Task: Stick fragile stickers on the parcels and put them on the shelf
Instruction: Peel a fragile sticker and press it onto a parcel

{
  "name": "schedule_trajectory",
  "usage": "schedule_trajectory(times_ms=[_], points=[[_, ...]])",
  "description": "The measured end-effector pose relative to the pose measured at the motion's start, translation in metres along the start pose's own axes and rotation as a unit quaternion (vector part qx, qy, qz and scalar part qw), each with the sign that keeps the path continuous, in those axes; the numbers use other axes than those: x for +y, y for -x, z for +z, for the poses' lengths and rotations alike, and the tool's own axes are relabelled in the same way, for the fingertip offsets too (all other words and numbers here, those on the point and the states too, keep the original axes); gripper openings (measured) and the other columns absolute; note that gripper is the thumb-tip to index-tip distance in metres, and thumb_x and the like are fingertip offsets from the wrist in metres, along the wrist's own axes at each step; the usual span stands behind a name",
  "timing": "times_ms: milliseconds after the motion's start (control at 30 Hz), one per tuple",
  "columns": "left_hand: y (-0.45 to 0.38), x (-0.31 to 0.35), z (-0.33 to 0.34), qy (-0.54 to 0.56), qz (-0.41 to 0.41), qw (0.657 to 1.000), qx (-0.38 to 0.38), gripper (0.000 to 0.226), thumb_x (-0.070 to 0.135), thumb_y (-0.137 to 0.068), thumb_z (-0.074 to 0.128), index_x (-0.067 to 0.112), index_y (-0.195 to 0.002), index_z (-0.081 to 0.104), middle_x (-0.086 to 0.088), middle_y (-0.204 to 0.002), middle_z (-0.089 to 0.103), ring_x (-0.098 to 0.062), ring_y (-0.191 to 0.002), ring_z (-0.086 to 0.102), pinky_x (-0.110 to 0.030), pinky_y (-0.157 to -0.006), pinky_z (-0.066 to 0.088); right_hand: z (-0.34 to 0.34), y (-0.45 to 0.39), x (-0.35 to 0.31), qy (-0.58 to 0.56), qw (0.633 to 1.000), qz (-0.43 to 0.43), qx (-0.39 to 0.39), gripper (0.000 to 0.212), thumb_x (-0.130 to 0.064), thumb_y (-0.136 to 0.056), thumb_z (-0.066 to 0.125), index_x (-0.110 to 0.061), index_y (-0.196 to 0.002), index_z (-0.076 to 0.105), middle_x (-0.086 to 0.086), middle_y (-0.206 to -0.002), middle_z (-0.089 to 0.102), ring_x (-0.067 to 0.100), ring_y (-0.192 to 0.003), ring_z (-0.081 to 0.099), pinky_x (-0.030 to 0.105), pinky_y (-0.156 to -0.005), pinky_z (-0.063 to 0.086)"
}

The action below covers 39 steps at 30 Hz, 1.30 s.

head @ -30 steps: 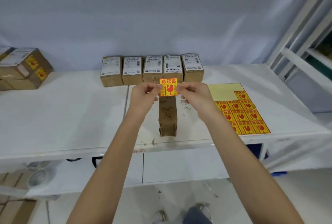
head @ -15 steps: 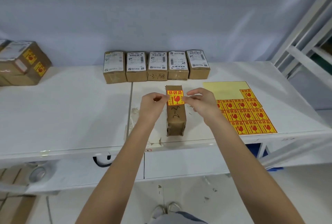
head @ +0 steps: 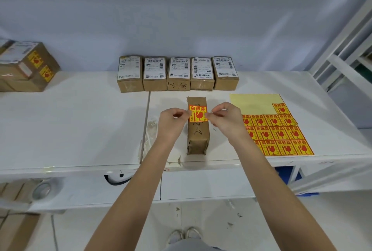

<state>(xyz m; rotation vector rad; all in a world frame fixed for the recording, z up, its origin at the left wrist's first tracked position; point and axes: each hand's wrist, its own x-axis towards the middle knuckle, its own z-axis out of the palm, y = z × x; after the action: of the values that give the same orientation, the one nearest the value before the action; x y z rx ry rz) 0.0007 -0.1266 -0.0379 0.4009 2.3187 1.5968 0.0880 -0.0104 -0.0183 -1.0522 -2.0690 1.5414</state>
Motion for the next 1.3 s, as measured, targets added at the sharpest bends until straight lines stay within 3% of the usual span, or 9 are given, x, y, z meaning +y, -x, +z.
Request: schedule_trajectory(times_ms=[133,567,733,933,1300], points=[[-0.0004,-0.0011,0.0003,-0.007,0.005,1.000,-0.002,0.021,0.025,-0.088,0.064,0.006,-0.096,0.071,0.002,-0.086,0.063,-0.002,-0.072,0.052,-0.008,-0.064,0.037,0.0018,-0.0034,0.0011,0.039,0.999,-0.025,0.007,0.024,-0.012,-0.074,0.078,-0.016,-0.074,0.054,0.012,-0.084,0.067,0.020,-0.076,0.063,0.026,-0.068,0.049],[-0.0037,-0.0042,0.0050,-0.037,0.009,0.999,0.003,0.019,0.023,-0.090,0.060,0.008,-0.097,0.070,0.003,-0.083,0.061,-0.005,-0.072,0.053,-0.009,-0.061,0.037,0.0033,-0.0080,0.0045,0.087,0.995,-0.044,0.010,0.029,-0.017,-0.074,0.078,-0.021,-0.067,0.050,0.003,-0.072,0.063,0.018,-0.070,0.061,0.026,-0.066,0.047],[-0.0040,-0.0072,0.0062,-0.043,0.011,0.999,0.006,0.020,0.026,-0.091,0.059,0.009,-0.096,0.069,0.002,-0.084,0.062,-0.015,-0.078,0.060,-0.014,-0.061,0.042,0.0033,-0.0087,0.0047,0.100,0.994,-0.053,0.005,0.030,-0.017,-0.074,0.077,-0.022,-0.066,0.049,-0.002,-0.066,0.059,0.014,-0.064,0.058,0.027,-0.064,0.047],[-0.0048,-0.0085,0.0063,-0.058,0.015,0.998,0.006,0.012,0.029,-0.090,0.060,0.018,-0.087,0.065,0.005,-0.082,0.062,-0.018,-0.079,0.064,-0.028,-0.073,0.049,0.0032,-0.0099,0.0042,0.121,0.991,-0.058,0.006,0.030,-0.018,-0.075,0.076,-0.023,-0.065,0.049,-0.004,-0.065,0.058,0.015,-0.066,0.058,0.029,-0.065,0.048],[-0.0040,-0.0074,0.0069,-0.093,0.018,0.995,0.020,0.017,0.031,-0.089,0.061,0.015,-0.092,0.068,0.007,-0.080,0.063,-0.017,-0.076,0.065,-0.030,-0.073,0.052,0.0032,-0.0102,0.0021,0.118,0.991,-0.061,-0.004,0.031,-0.013,-0.075,0.076,-0.021,-0.064,0.047,-0.003,-0.064,0.055,0.011,-0.060,0.053,0.022,-0.058,0.043]])
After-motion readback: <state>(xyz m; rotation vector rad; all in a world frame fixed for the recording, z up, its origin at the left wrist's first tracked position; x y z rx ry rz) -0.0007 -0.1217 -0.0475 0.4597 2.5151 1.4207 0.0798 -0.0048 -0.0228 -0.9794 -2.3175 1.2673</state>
